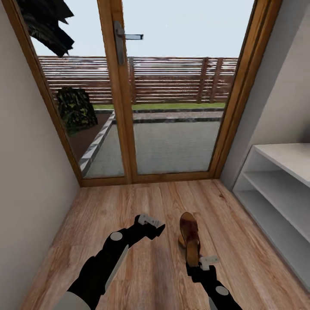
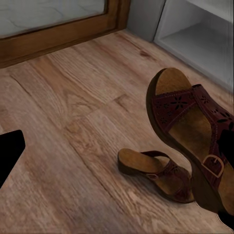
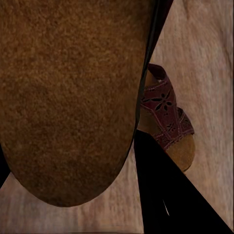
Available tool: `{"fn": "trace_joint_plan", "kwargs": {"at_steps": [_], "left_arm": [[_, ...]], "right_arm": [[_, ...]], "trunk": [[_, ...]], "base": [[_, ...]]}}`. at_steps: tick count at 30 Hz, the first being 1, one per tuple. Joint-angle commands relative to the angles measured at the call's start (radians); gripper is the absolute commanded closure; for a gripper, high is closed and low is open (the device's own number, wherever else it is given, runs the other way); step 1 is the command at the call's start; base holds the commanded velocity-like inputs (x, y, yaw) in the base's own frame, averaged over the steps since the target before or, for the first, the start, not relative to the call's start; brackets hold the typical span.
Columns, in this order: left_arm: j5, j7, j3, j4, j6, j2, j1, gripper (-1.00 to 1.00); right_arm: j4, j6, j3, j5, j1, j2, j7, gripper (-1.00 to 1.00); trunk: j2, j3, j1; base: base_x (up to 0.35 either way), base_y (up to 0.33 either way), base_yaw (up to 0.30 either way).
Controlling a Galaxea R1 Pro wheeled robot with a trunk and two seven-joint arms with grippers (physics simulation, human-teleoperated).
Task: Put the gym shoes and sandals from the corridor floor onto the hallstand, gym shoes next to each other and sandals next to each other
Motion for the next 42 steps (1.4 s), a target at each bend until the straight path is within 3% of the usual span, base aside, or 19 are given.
{"fn": "trace_joint_plan", "kwargs": {"at_steps": [1,28,42], "left_arm": [[-0.003,-0.004,0.001,-0.002,0.006,0.0,0.0,-1.0],[-0.003,-0.004,0.001,-0.002,0.006,0.0,0.0,-1.0],[-0.003,-0.004,0.001,-0.002,0.006,0.0,0.0,-1.0]], "right_arm": [[0.001,-0.003,0.001,-0.004,-0.001,0.0,-0.001,1.0],[0.001,-0.003,0.001,-0.004,-0.001,0.0,0.0,1.0],[0.0,-0.003,0.001,-0.004,-0.001,0.0,-0.001,1.0]], "trunk": [[0.0,0.0,0.0],[0.0,0.011,0.0],[0.0,0.017,0.0]], "base": [[0.0,0.0,-0.3],[0.0,0.005,-0.3],[0.0,0.17,-0.3]]}}
